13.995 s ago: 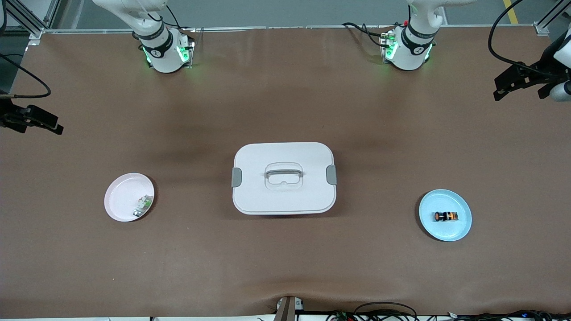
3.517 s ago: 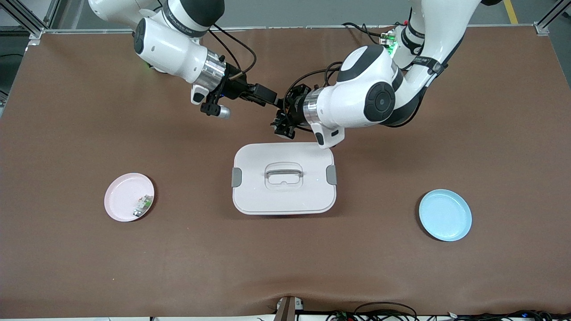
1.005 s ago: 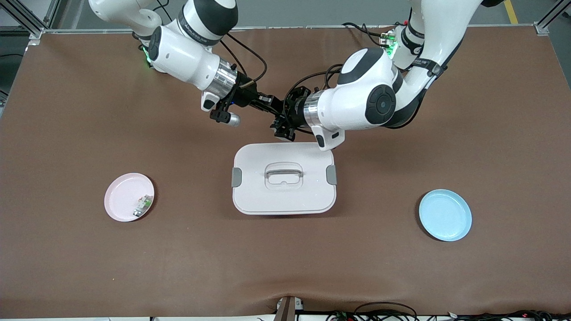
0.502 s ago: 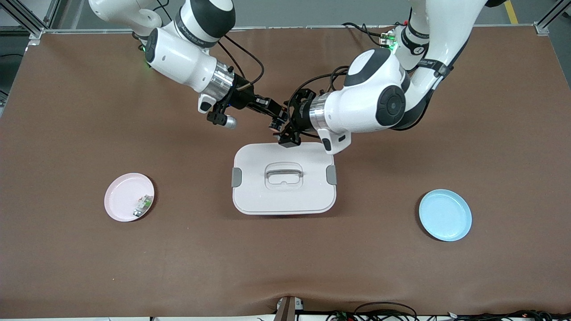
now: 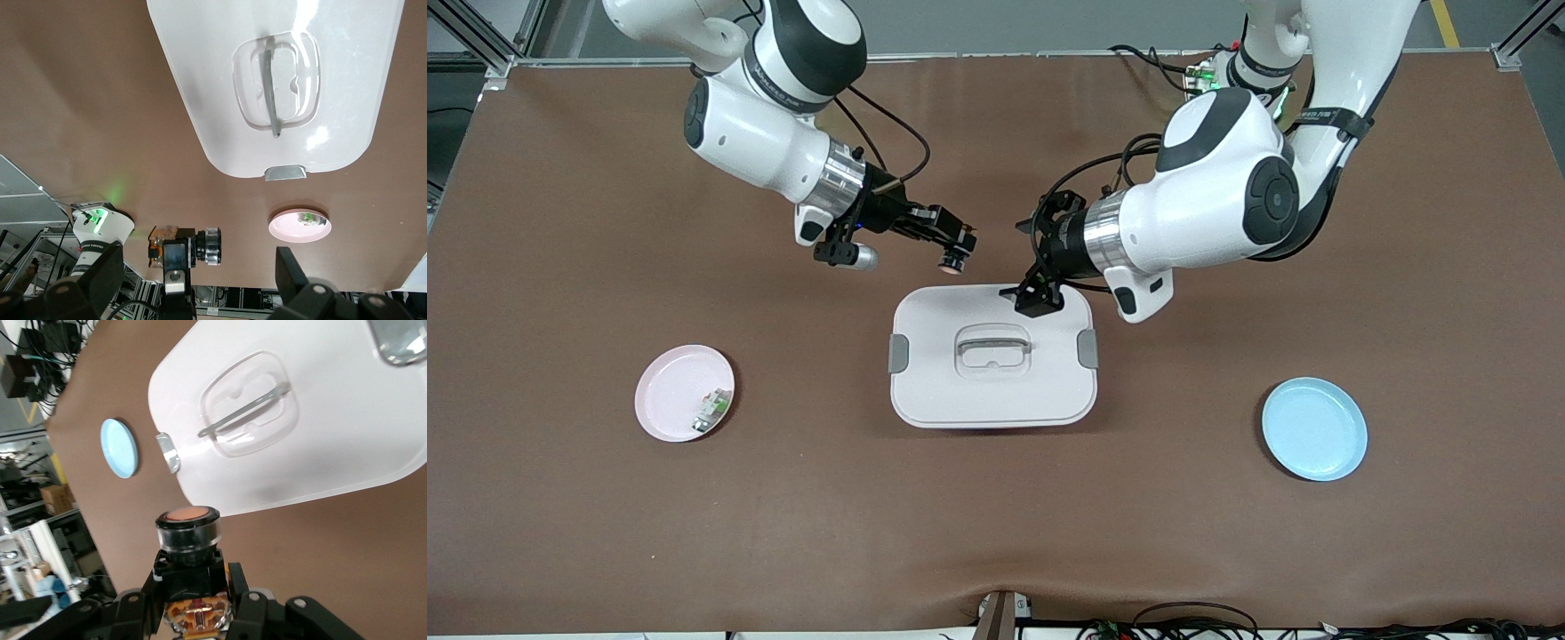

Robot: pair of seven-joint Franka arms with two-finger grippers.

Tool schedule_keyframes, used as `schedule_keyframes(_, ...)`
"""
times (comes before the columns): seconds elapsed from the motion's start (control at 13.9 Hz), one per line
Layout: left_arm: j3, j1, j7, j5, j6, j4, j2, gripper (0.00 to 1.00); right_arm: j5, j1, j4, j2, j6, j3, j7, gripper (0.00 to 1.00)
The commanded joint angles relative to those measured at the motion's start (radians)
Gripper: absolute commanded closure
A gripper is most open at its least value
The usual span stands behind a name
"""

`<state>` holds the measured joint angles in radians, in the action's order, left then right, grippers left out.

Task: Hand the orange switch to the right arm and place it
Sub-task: 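Open the left gripper while the right gripper pulls the switch away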

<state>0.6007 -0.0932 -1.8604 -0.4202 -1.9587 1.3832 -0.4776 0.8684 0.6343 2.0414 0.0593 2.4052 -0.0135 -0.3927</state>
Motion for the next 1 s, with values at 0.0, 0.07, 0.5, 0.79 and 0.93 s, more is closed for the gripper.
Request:
schedule_keyframes(0.0, -0.004, 0.03, 0.007, 0.035, 0.017, 0.007, 0.017, 0.0, -0.162, -0.05, 0.022, -0.042, -0.09, 0.007, 0.02, 1.0)
schedule_keyframes(0.07, -0.005, 0.033, 0.007, 0.037, 0.017, 0.007, 0.016, 0.0, -0.231, -0.07, 0.016, -0.05, -0.124, 0.007, 0.02, 1.0)
schedule_keyframes(0.5, -0.004, 0.061, 0.021, 0.116, 0.017, 0.007, 0.01, 0.0, -0.482, -0.266, -0.041, -0.087, -0.365, 0.007, 0.306, 1.0)
schedule_keyframes(0.79, -0.004, 0.081, 0.105, 0.164, 0.03, 0.007, 0.014, 0.0, -0.713, -0.366, -0.093, -0.081, -0.411, 0.009, 0.535, 1.0)
schedule_keyframes(0.93, -0.005, 0.086, 0.156, 0.191, 0.053, 0.007, 0.017, 0.0, -0.781, -0.399, -0.099, -0.081, -0.419, 0.007, 0.644, 1.0)
